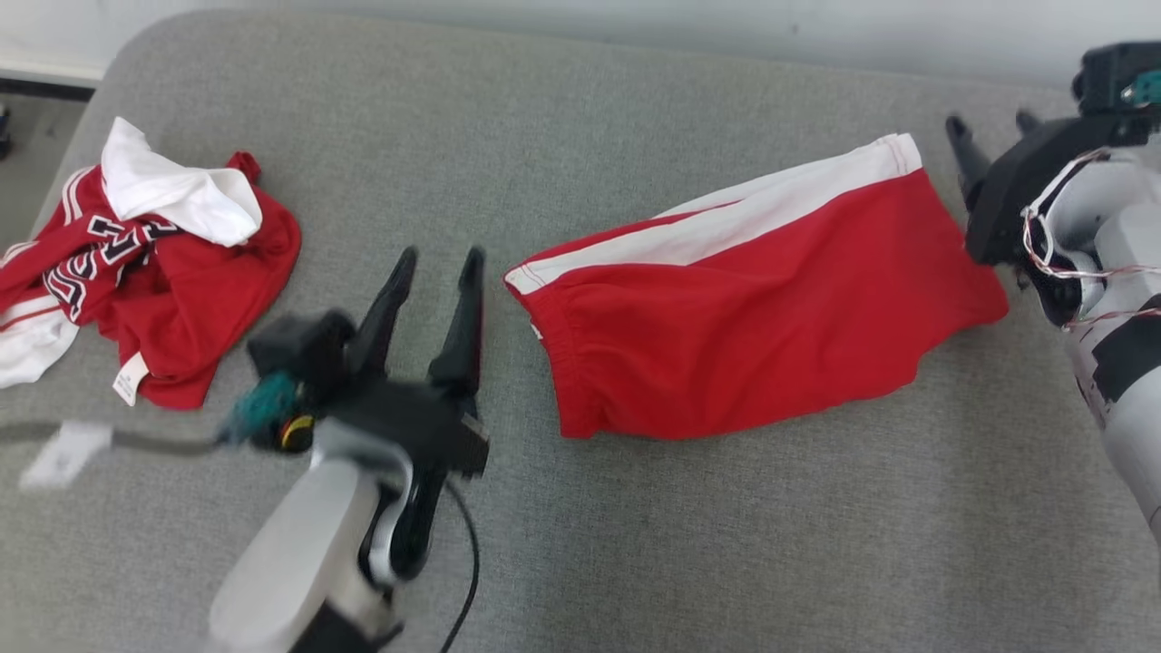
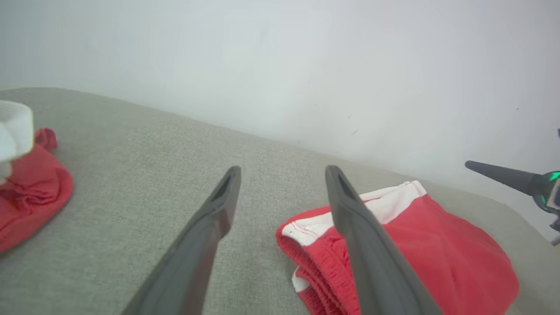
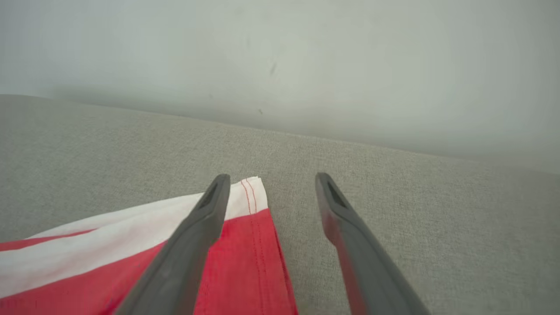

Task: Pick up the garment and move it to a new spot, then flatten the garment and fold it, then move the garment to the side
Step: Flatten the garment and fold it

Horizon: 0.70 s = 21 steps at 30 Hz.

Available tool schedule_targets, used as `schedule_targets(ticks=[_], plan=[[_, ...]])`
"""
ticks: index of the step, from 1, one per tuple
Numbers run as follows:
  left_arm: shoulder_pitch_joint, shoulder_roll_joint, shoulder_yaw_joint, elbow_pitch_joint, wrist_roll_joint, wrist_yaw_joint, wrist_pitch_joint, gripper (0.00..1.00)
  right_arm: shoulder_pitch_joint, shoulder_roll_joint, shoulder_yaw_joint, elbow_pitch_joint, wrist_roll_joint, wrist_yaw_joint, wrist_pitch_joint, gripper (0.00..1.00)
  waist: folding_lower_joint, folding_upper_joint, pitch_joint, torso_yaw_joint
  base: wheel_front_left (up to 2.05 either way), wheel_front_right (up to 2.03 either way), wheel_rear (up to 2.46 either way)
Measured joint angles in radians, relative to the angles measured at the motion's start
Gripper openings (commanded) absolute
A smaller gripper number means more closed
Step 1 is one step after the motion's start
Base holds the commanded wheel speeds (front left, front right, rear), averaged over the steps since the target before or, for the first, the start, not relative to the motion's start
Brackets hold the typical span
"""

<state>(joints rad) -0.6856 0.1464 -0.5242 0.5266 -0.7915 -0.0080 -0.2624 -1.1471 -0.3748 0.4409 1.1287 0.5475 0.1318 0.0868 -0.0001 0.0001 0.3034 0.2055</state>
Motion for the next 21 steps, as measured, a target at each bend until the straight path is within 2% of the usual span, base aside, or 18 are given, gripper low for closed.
schedule_targets(ticks=[7,11,13,21], plan=[[0.316,0.052,0.111,-0.299,0.238,0.026,0.0,1.0,0.025,-0.006,0.015,0.085,0.026,0.0,0.191,1.0,-0.0002,-0.0002,-0.062,-0.005,0.0,0.0,0.0],[0.453,0.052,0.141,-0.423,0.325,0.03,0.0,1.0,0.046,-0.014,0.007,0.11,0.042,0.0,0.236,1.0,-0.0002,-0.0001,-0.076,0.007,0.0,0.0,0.0],[0.517,0.04,0.158,-0.473,0.358,0.017,0.0,1.0,0.061,-0.026,-0.013,0.125,0.059,0.0,0.25,1.0,-0.0002,-0.0001,-0.074,0.025,0.0,0.0,0.0],[0.558,0.0,0.194,-0.5,0.392,-0.025,0.0,1.0,0.075,-0.045,-0.06,0.153,0.06,0.0,0.305,1.0,0.0,-0.0001,-0.036,0.083,0.0,0.0,0.0]])
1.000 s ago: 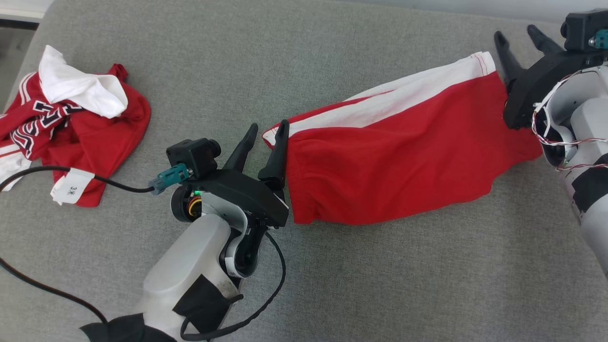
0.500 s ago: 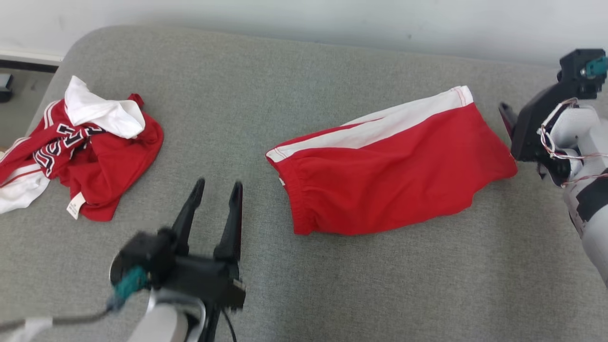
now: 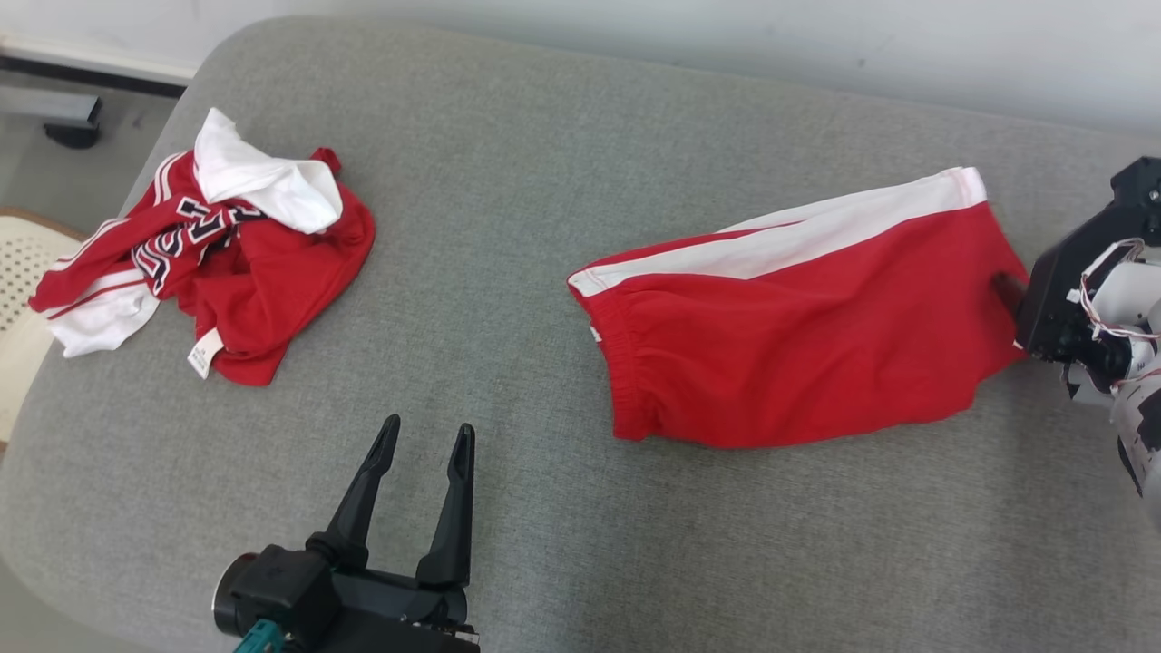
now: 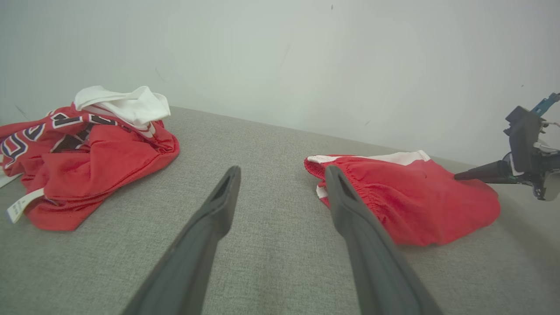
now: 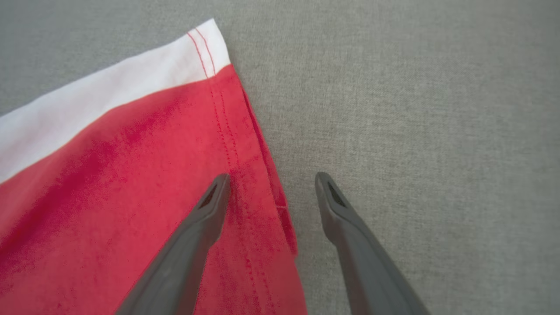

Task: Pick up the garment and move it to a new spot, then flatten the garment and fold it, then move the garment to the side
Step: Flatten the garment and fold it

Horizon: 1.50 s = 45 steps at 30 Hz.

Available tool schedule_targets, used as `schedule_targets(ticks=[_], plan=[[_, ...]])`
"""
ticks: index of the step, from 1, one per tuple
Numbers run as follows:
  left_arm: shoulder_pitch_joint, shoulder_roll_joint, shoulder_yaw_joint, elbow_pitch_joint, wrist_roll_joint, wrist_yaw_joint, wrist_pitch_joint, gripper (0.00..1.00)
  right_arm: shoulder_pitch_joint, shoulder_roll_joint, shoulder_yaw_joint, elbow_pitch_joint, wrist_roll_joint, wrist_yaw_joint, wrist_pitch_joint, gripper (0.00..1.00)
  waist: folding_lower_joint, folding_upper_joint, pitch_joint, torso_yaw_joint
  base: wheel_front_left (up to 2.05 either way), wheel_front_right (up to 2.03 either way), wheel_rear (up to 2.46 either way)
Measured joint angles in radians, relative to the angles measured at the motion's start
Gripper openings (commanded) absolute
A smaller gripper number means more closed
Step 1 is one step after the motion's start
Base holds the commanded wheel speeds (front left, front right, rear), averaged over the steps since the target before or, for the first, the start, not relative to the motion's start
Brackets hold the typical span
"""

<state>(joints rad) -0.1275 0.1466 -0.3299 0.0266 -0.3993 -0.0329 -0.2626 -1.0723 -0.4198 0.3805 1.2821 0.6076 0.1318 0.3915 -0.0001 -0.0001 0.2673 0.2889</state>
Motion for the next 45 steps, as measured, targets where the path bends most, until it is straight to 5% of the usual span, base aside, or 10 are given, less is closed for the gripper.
schedule_targets(ticks=[9,10,11,14,45], plan=[[0.001,-0.035,0.019,0.021,0.021,-0.03,0.0,1.0,0.014,0.001,-0.073,-0.004,-0.021,-0.003,0.117,1.0,0.0001,0.0,0.024,0.032,0.0,0.0,0.0],[0.001,-0.037,0.021,0.023,0.021,-0.031,0.0,1.0,0.015,0.004,-0.081,-0.005,-0.024,-0.003,0.128,0.82,0.0,-0.0001,0.023,0.031,0.0,0.0,0.0],[0.001,-0.038,0.022,0.026,0.021,-0.036,0.0,1.0,0.017,0.007,-0.087,-0.006,-0.031,-0.003,0.135,0.46,0.0,-0.0001,0.023,0.03,0.0,0.0,0.0],[0.001,-0.045,0.023,0.035,0.021,-0.044,0.0,1.0,0.022,0.013,-0.106,-0.008,-0.047,-0.003,0.148,0.0,0.0,0.0,0.023,0.029,0.0,0.0,0.0],[0.046,-0.043,0.031,0.122,-0.003,-0.064,0.013,1.0,0.205,-0.008,-0.353,0.007,-0.256,0.0,-0.152,0.0,0.0001,0.0001,-0.145,-0.047,0.0,0.0,0.0]])
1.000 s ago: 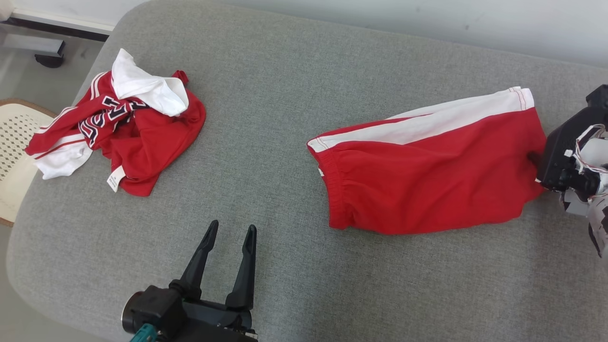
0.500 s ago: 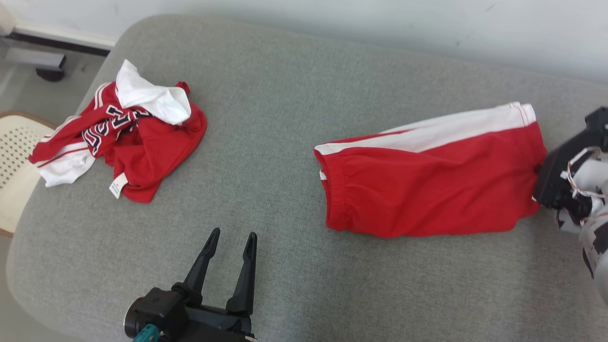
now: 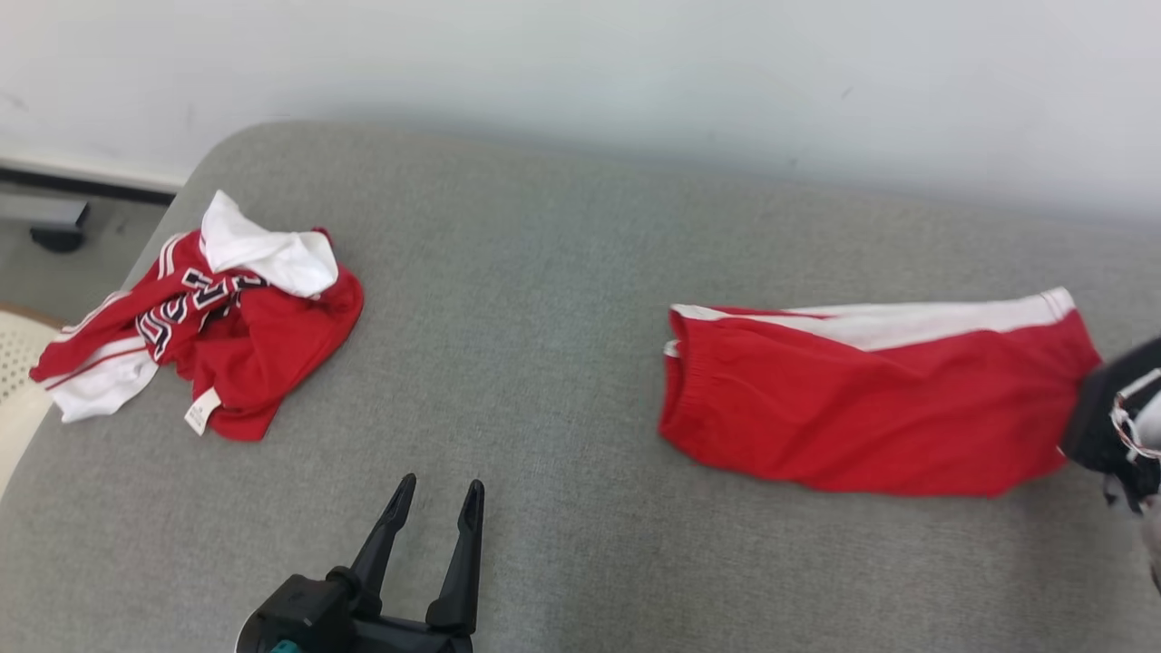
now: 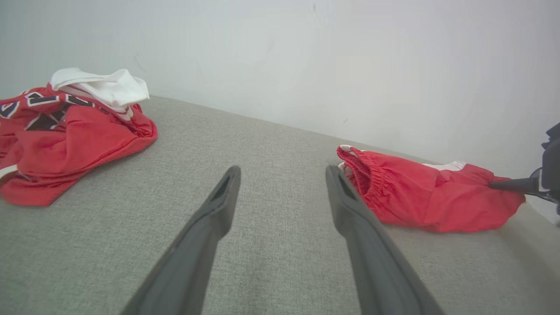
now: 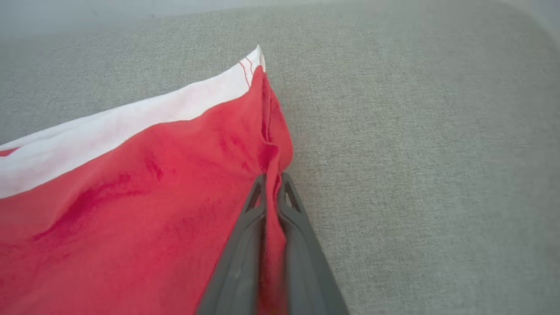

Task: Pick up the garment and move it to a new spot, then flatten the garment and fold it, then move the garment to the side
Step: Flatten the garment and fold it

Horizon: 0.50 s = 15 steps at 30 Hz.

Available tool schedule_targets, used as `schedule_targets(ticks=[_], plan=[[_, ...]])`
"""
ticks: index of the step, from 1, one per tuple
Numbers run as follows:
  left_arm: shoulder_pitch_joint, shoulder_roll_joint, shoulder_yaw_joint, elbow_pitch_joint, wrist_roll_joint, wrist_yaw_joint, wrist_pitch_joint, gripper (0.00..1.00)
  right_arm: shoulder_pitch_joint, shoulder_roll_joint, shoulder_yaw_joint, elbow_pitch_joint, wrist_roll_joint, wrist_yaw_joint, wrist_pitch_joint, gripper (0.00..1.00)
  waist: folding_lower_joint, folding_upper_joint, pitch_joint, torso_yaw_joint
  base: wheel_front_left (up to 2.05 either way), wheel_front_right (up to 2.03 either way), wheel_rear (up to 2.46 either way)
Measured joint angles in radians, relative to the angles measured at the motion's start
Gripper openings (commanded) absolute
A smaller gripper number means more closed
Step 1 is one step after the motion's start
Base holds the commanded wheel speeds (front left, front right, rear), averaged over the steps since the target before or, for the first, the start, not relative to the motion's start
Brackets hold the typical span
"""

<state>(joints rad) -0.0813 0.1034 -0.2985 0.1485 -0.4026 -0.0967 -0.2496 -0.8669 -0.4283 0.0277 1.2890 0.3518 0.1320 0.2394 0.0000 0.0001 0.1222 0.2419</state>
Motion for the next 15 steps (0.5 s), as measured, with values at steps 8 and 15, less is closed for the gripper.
schedule_targets(ticks=[8,15], plan=[[0.036,0.012,-0.004,0.0,-0.012,0.007,0.014,1.0,0.037,0.018,-0.063,0.001,-0.109,0.0,-0.056,0.0,-0.0001,0.0,-0.07,-0.032,0.0,0.0,0.0],[0.057,0.021,-0.012,-0.002,-0.021,0.009,0.026,1.0,0.021,0.156,-0.057,0.001,-0.188,0.0,-0.06,0.0,0.0,0.0,-0.119,-0.047,0.0,0.0,0.0]])
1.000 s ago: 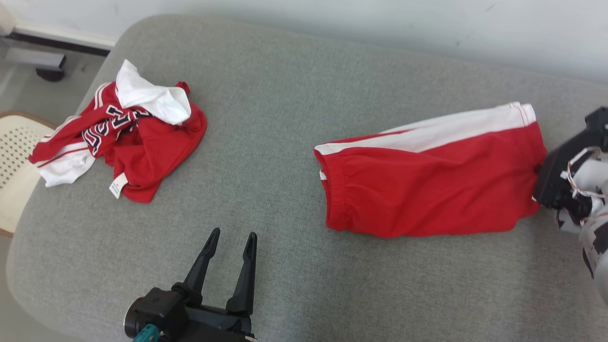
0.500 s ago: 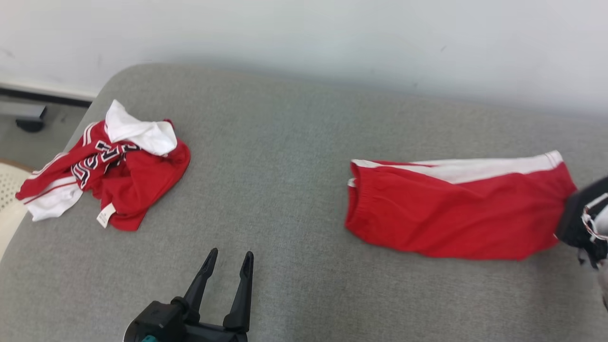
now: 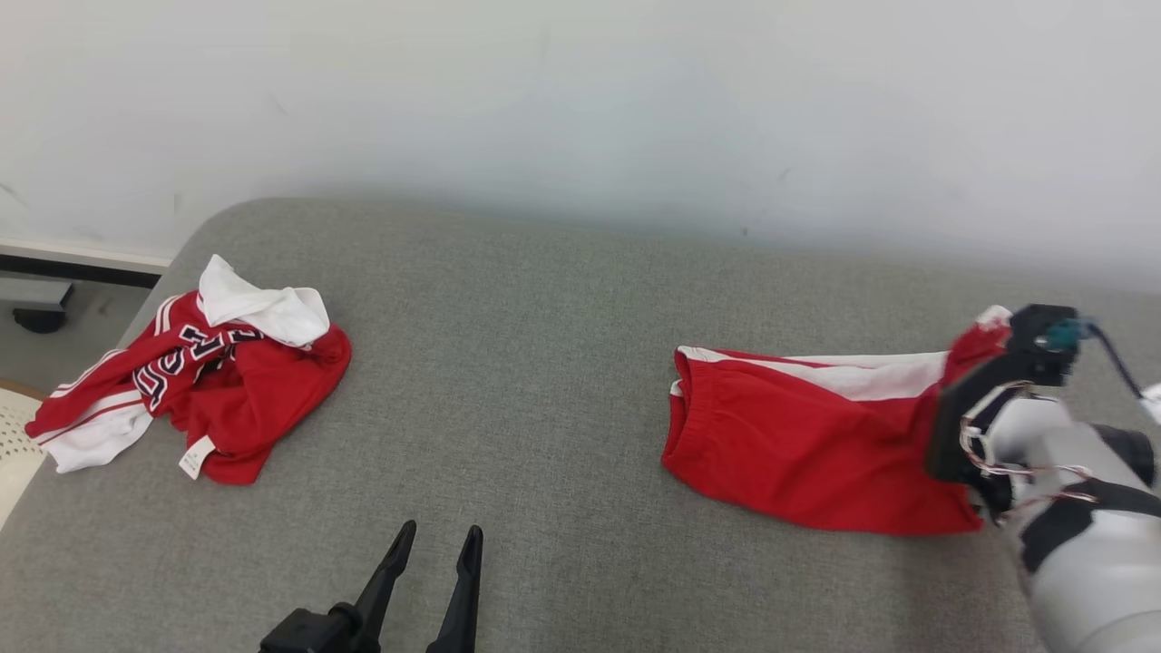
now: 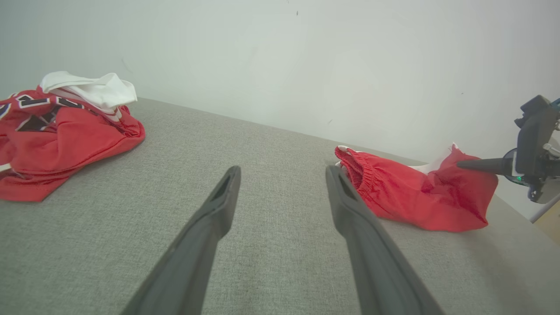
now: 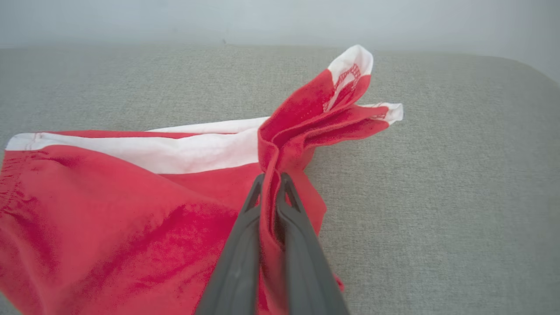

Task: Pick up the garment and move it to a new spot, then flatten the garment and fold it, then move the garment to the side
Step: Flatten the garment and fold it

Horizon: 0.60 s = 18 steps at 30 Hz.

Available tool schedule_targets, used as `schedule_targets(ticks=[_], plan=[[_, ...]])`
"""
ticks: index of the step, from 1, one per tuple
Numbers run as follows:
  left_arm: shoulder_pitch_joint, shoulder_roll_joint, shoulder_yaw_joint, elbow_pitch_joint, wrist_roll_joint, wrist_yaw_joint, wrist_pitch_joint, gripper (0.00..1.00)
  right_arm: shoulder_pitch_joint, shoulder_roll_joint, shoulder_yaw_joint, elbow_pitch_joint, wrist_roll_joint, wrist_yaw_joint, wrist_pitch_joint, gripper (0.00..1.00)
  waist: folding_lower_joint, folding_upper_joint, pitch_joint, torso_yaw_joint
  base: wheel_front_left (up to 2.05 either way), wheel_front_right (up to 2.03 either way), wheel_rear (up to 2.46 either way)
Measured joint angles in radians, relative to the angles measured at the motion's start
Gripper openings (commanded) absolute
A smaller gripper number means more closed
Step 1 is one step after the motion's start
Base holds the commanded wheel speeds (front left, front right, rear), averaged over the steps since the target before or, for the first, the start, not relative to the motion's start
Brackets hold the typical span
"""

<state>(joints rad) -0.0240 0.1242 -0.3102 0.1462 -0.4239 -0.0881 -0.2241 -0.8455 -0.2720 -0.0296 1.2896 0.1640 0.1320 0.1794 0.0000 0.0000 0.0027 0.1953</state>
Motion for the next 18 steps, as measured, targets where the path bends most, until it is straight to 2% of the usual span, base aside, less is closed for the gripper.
schedule_targets(ticks=[9,18], plan=[[0.005,-0.001,-0.025,0.0,-0.008,-0.001,0.015,1.0,-0.032,0.179,0.014,-0.001,-0.061,0.0,0.045,0.0,-0.0001,-0.0001,-0.023,0.031,0.0,0.0,0.0],[0.003,-0.004,-0.042,0.004,-0.015,-0.005,0.018,1.0,-0.032,0.22,-0.01,0.0,-0.076,0.0,0.068,0.0,0.0,0.0,-0.015,0.094,0.0,0.0,0.0]])
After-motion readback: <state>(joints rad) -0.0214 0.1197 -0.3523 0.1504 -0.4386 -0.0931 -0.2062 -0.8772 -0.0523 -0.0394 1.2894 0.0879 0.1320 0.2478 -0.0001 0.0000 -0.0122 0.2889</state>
